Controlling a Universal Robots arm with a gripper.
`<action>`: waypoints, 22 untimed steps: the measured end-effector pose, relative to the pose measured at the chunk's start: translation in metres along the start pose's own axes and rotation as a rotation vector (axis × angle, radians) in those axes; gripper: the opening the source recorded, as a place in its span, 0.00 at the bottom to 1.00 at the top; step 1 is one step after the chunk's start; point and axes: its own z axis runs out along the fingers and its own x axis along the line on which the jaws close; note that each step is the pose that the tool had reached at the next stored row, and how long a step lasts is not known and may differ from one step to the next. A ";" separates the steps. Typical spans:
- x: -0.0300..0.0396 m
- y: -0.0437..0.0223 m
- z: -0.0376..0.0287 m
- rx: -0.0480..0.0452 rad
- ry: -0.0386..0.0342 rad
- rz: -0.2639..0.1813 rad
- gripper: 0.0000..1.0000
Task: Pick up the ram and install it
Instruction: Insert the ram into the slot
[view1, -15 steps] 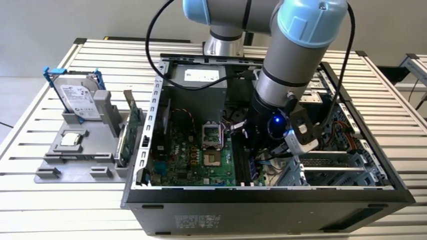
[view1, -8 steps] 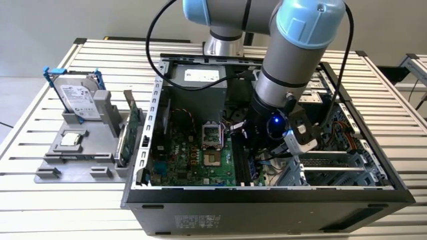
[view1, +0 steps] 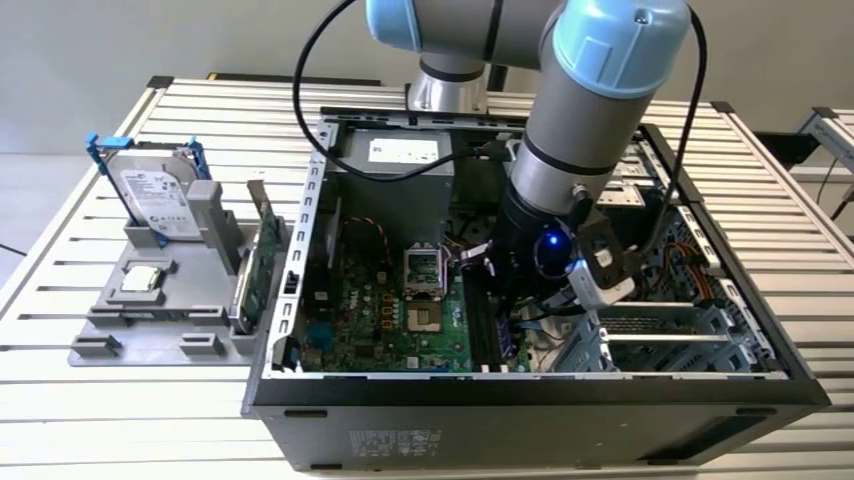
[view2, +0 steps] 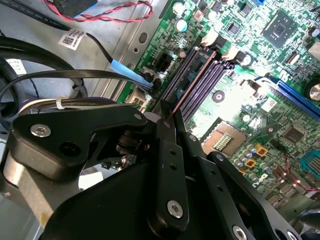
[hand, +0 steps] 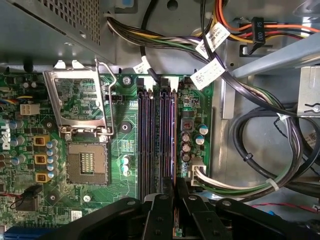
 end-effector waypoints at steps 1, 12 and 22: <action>-0.0004 0.0000 0.0000 0.0001 0.0000 0.000 0.00; -0.0006 0.0006 0.0014 0.0004 0.0000 0.000 0.00; -0.0006 0.0009 0.0033 0.0016 0.0000 0.000 0.00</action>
